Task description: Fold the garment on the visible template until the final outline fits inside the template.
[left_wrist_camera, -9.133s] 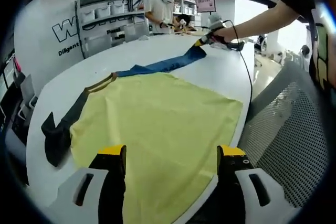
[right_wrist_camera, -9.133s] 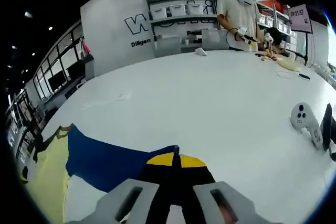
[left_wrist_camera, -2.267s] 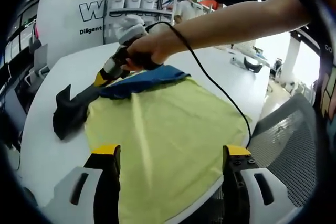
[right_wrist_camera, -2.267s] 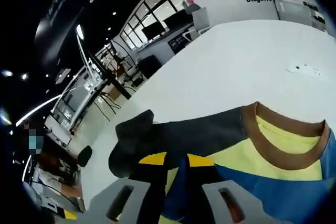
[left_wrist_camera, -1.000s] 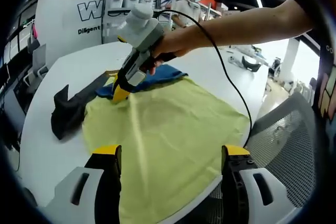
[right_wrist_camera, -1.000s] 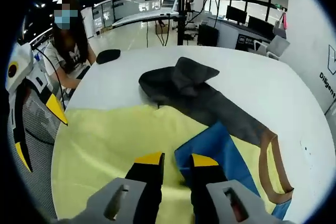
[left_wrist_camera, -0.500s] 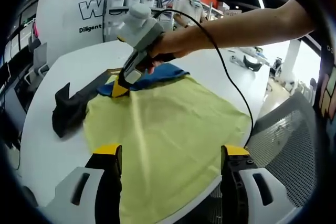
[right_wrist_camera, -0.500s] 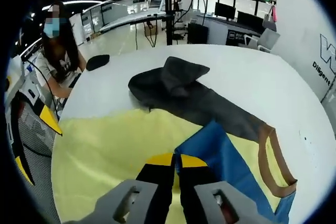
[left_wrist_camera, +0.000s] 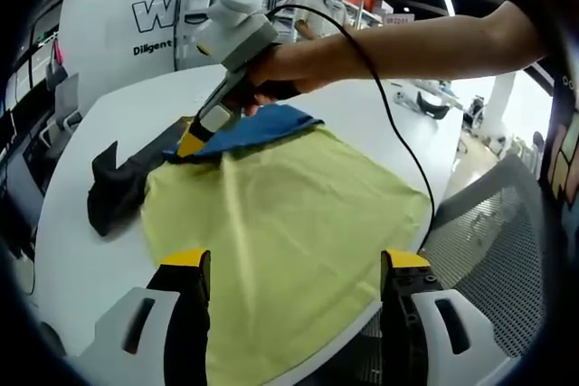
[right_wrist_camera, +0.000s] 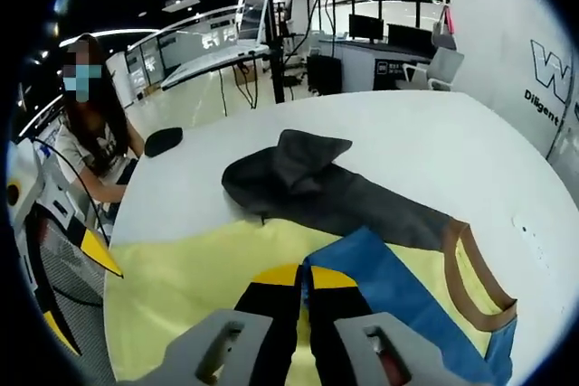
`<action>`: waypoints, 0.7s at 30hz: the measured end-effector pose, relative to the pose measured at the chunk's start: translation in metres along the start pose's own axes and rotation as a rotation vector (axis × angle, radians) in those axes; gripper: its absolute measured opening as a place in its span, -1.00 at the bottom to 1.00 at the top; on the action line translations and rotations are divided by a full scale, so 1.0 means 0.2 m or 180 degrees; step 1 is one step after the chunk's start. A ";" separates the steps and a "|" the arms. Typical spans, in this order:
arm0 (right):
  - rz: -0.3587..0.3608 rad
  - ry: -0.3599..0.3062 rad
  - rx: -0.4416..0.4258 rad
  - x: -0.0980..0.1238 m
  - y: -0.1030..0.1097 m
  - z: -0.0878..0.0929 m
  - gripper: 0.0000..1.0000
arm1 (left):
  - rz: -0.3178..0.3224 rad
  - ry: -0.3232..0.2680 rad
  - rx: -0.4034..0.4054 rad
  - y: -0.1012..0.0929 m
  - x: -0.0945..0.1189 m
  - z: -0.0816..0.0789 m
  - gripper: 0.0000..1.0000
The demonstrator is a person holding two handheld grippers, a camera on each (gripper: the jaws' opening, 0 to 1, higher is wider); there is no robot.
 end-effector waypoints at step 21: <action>0.0246 -0.0439 -0.1192 -0.04 -0.01 -0.03 -1.00 | -0.0020 0.0009 0.0053 0.01 0.01 0.01 0.39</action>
Point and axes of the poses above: the point that each gripper's makers call its tool centre point, and the gripper's own axes: x roughly backward along the fingers, y roughly to its left, z roughly out of its underside, the point moved 10 cm from there along x, roughly backward along the fingers, and after that the axes turned 1 degree about x, right-handed, at the moved point
